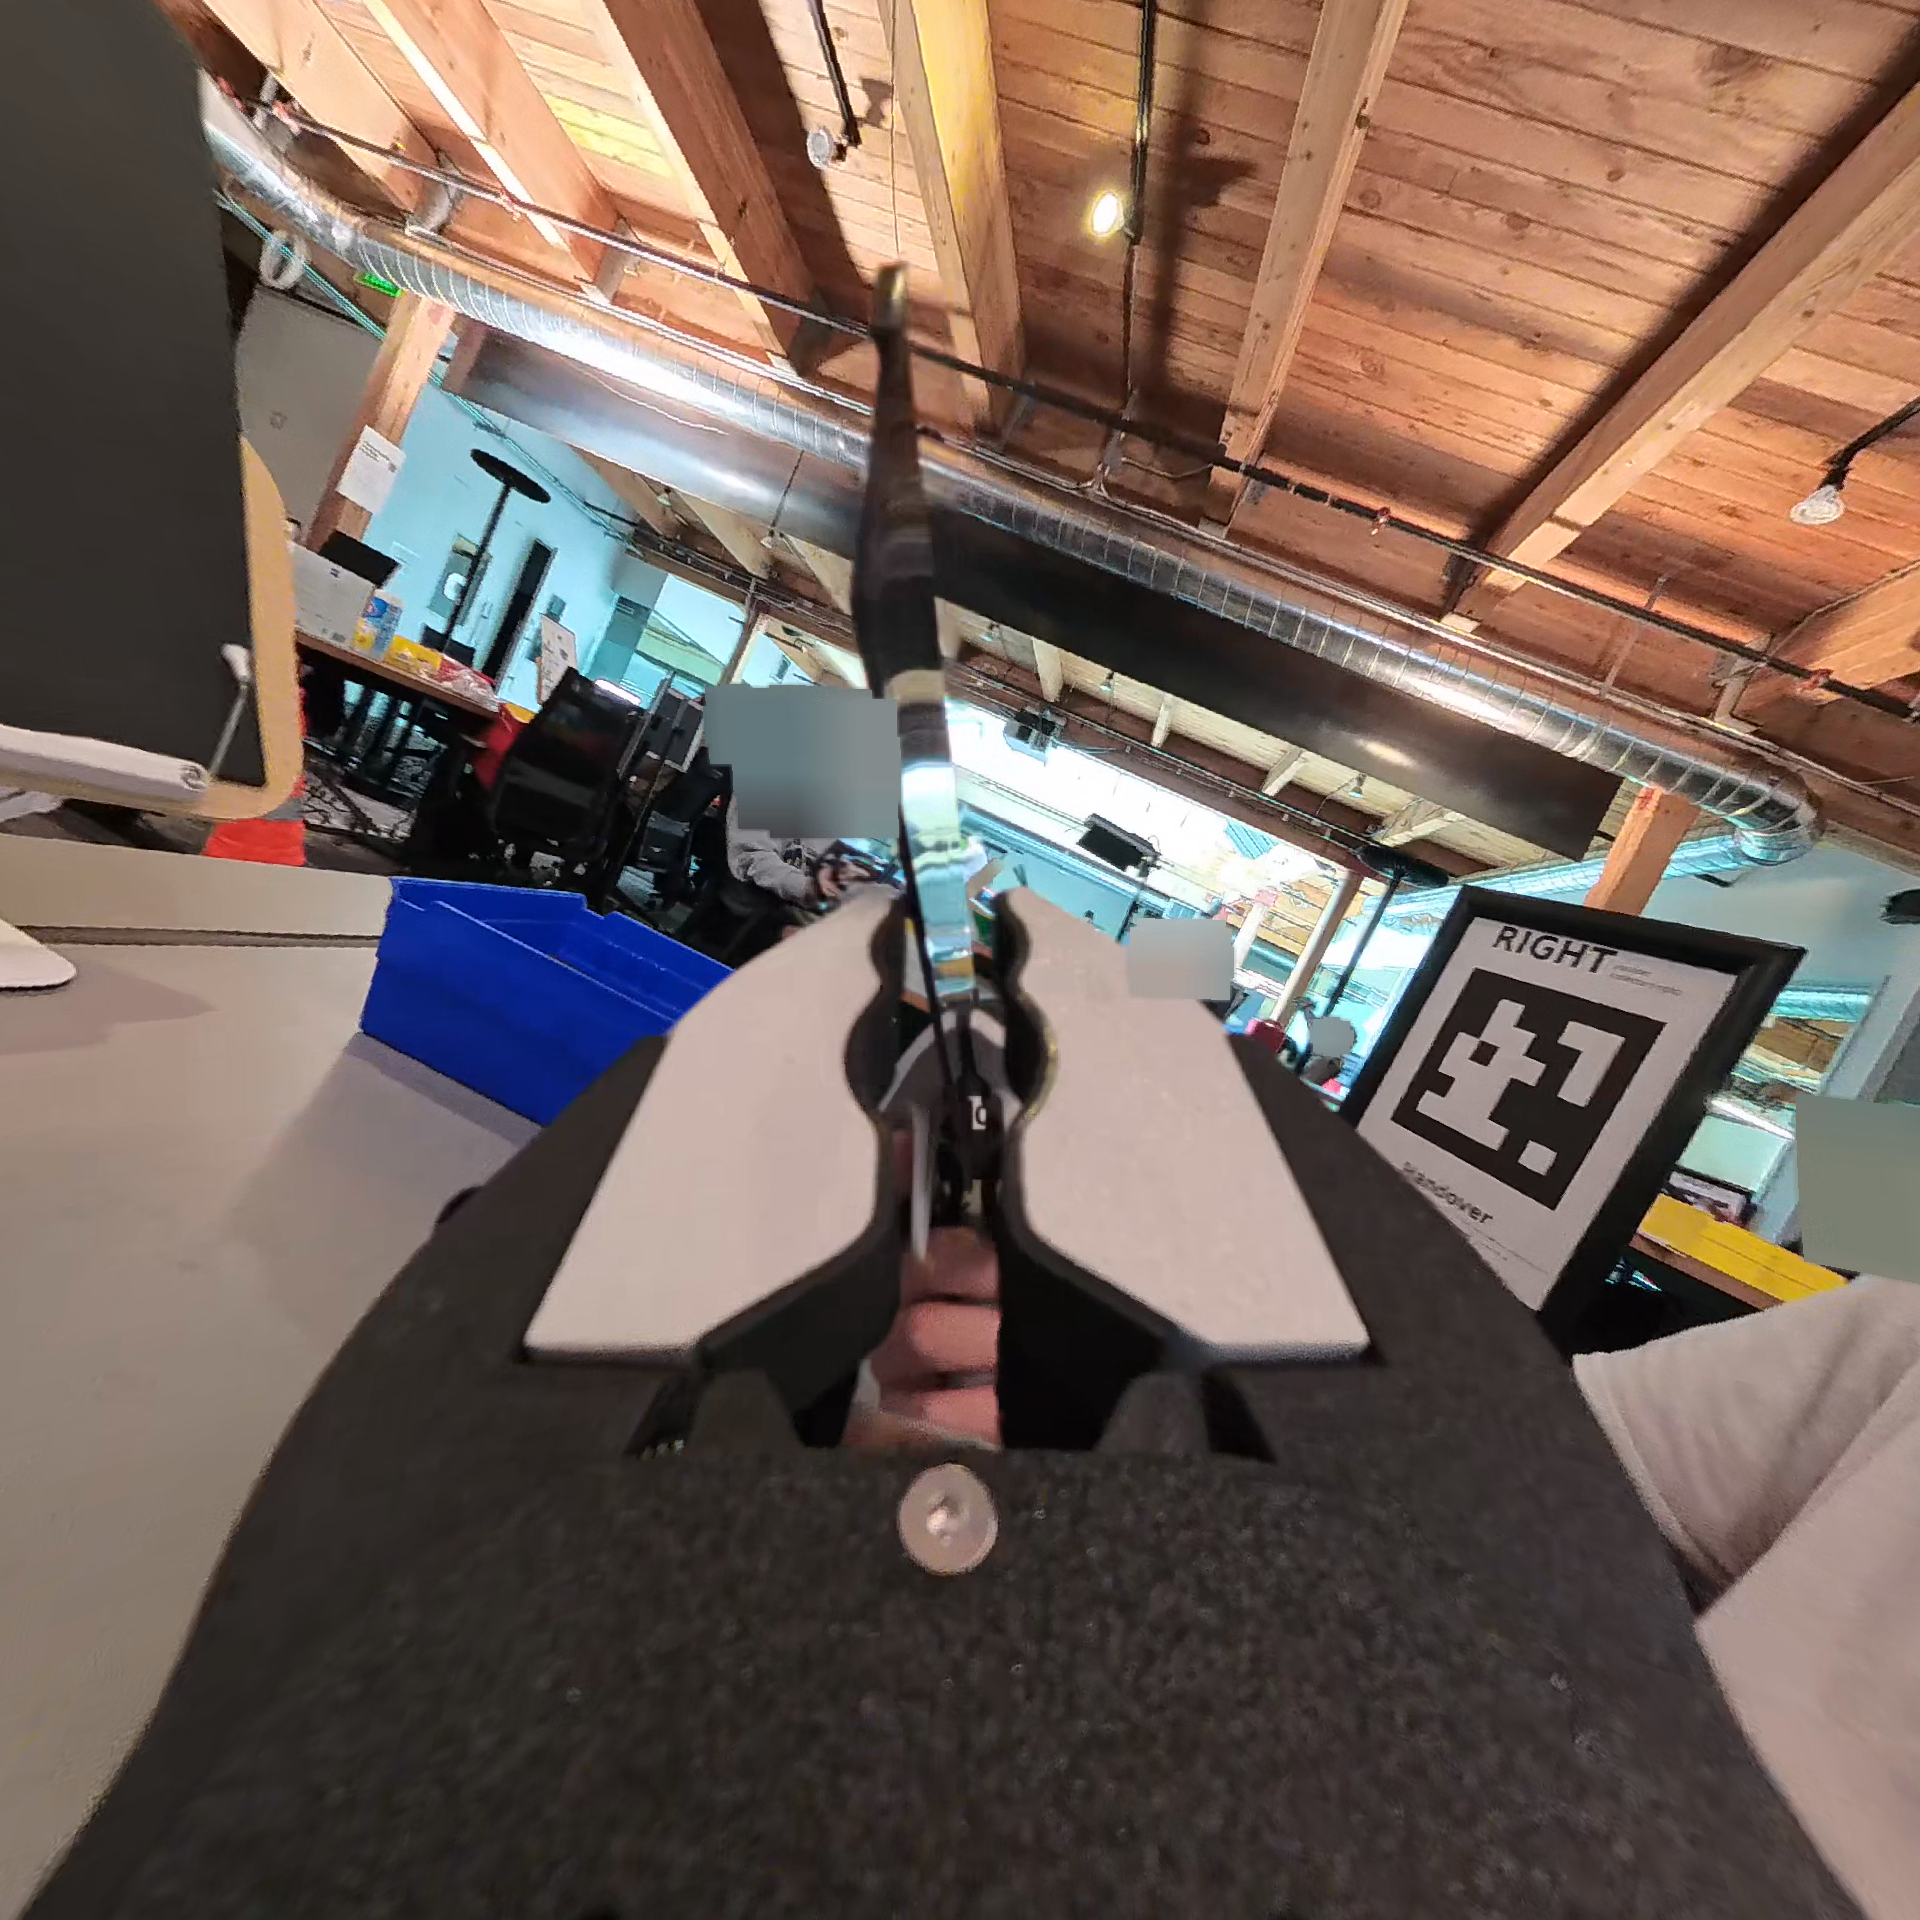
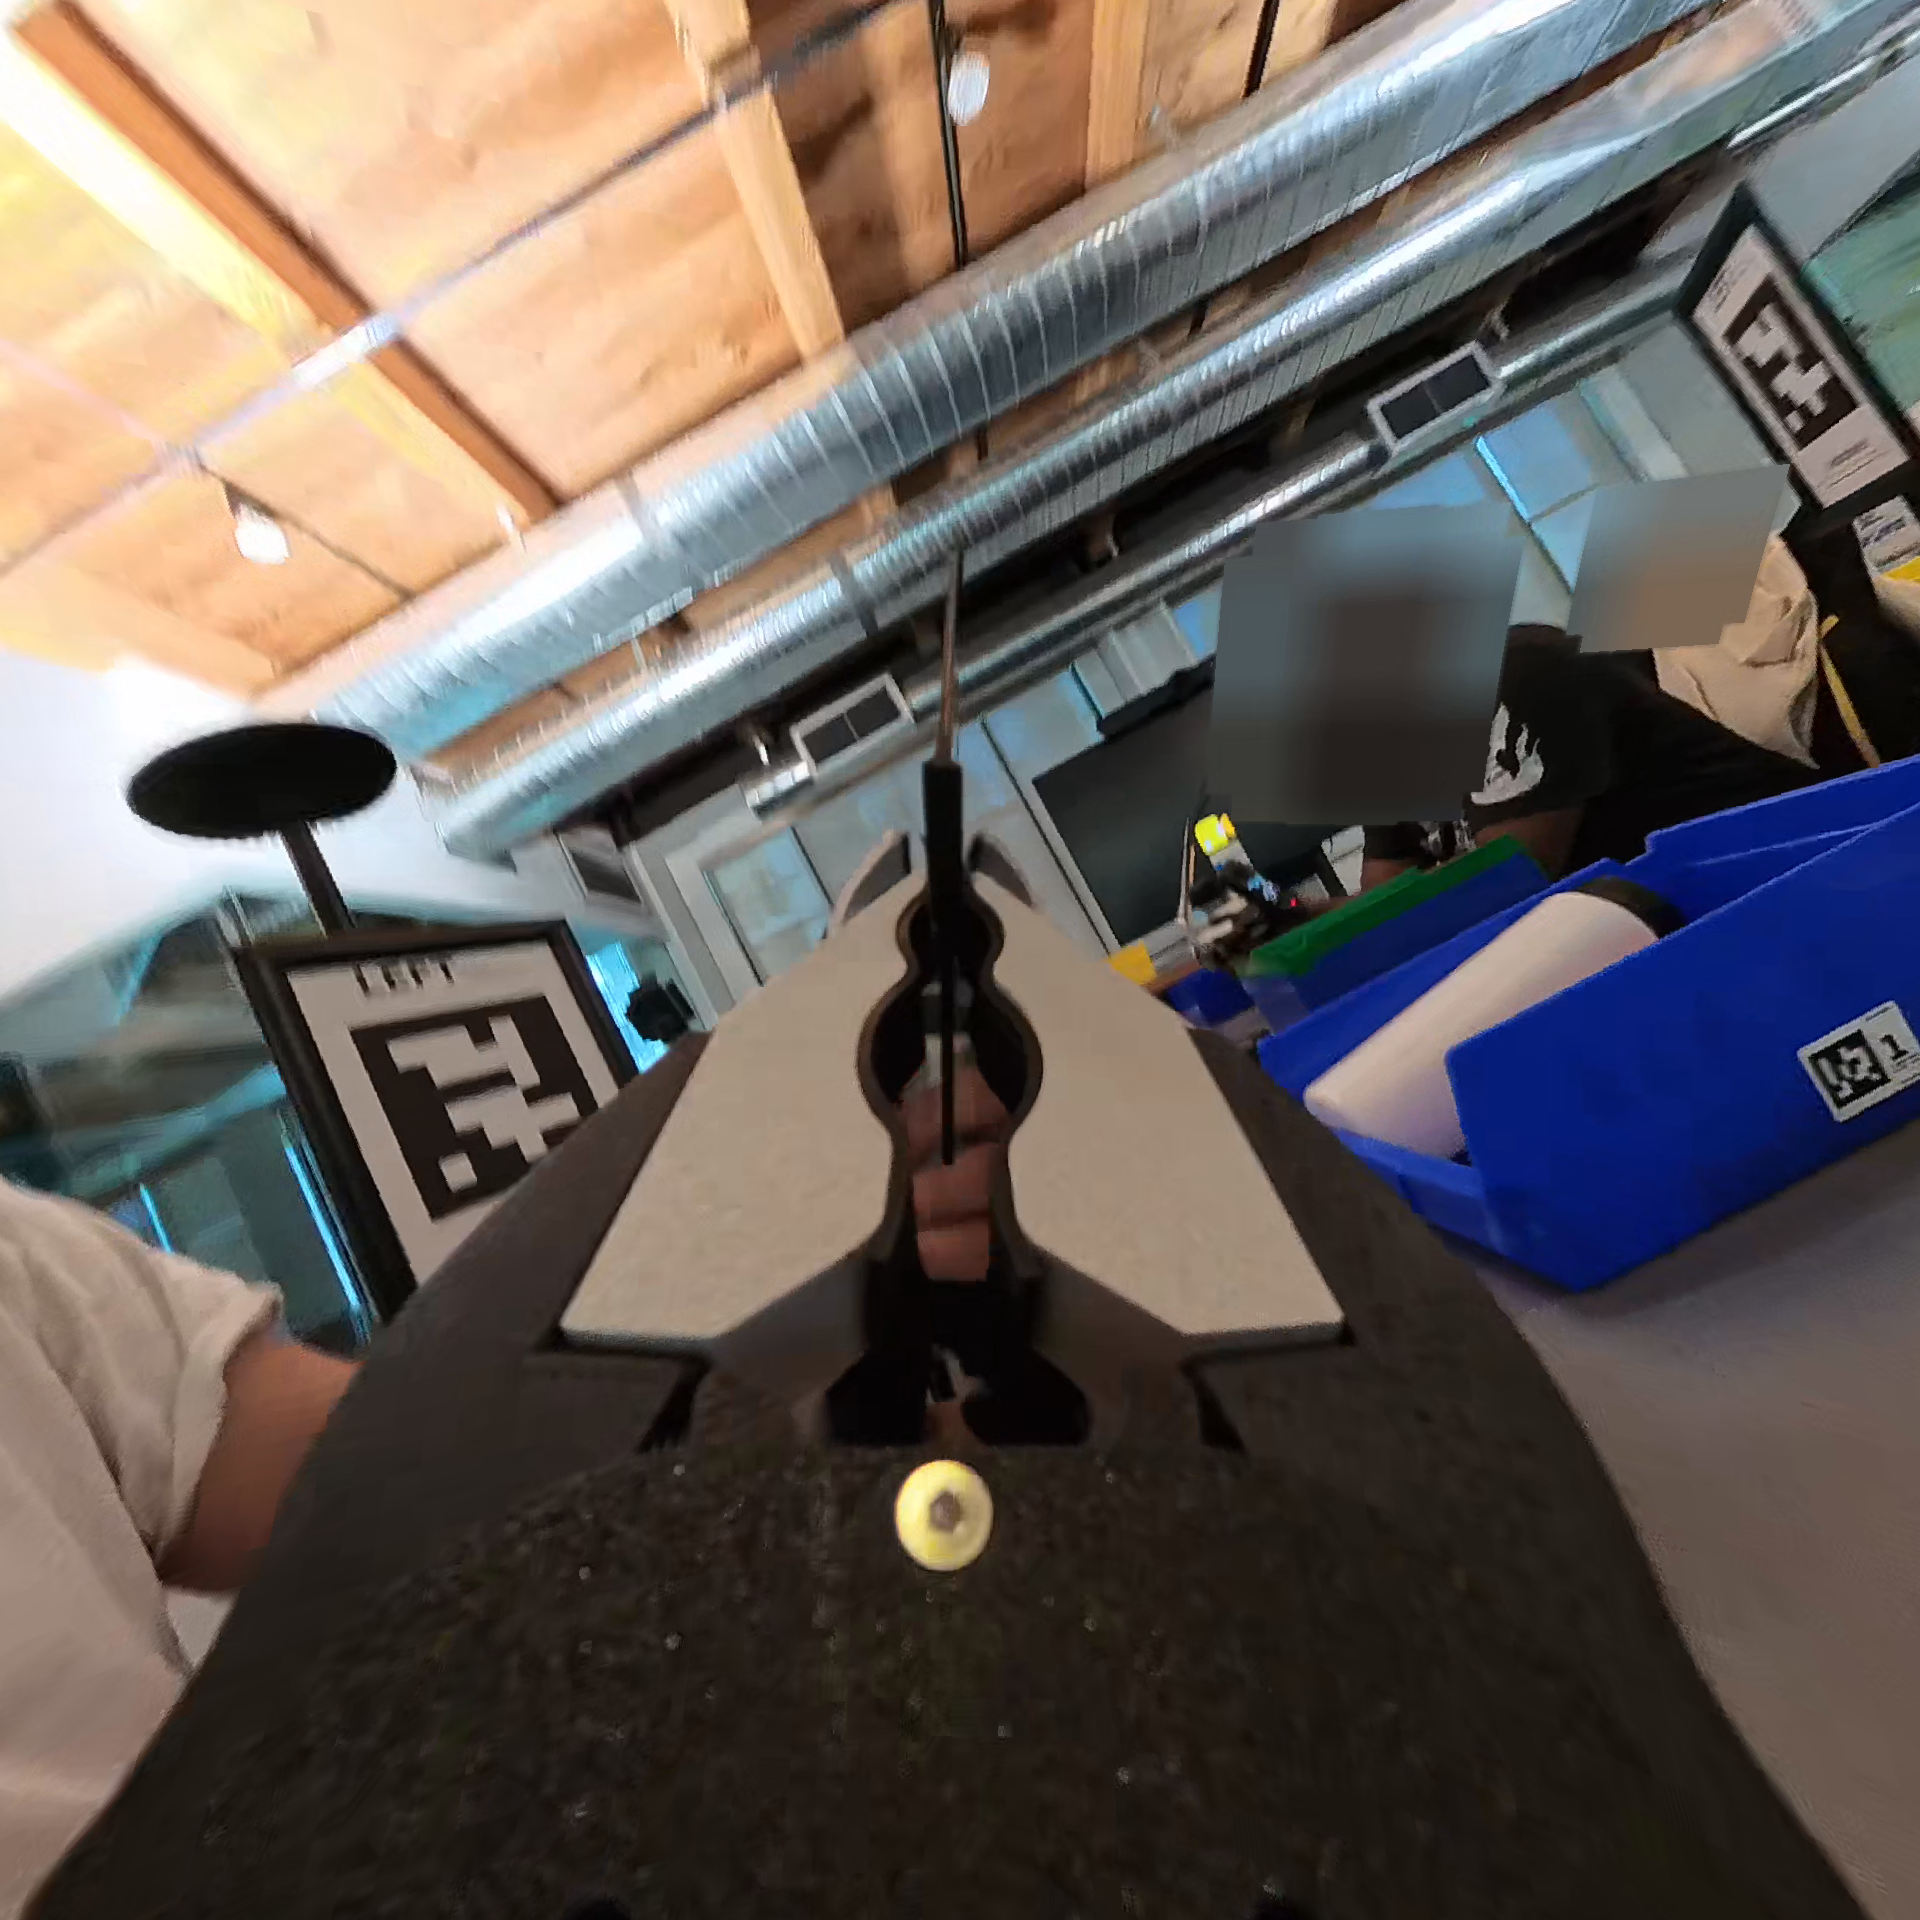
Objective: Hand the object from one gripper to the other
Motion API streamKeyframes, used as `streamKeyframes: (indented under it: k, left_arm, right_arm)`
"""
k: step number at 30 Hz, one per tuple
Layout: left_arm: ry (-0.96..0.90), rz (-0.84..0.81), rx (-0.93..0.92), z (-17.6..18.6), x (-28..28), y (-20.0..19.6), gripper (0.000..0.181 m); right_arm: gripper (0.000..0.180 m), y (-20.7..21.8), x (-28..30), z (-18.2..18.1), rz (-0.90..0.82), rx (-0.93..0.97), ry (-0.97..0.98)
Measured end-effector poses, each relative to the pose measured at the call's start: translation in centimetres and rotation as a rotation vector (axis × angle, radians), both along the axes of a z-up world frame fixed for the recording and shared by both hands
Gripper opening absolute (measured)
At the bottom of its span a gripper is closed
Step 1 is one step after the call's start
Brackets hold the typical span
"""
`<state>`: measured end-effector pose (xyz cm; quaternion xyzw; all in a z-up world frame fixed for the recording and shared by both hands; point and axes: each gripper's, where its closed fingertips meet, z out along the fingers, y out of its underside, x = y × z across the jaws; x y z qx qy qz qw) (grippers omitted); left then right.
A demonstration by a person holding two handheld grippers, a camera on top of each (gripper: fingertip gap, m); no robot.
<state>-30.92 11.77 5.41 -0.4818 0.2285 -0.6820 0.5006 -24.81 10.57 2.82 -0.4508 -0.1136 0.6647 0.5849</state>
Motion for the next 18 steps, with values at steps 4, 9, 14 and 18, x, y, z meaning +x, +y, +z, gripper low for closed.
streamKeyframes:
  k: [4,9,14,18]
  left_arm:
    - [0.097,0.057,0.026,-1.5,1.5,-0.1,0.033]
    - [0.166,0.041,-0.001,-3.8,4.2,-0.9,0.041]
    - [0.162,0.027,-0.043,-4.8,5.6,-1.6,0.038]
    - [0.158,-0.004,-0.015,-5.2,5.8,-2.4,0.003]
  right_arm:
    - [0.001,1.1,2.4,0.7,-0.017,-0.074,0.174]
    - [0.001,1.2,2.6,0.6,-0.03,-0.109,0.253]
    - [0.002,0.4,-0.4,0.0,-0.044,-0.109,0.223]
    - [0.002,0.6,-1.6,-0.8,-0.077,-0.149,0.222]
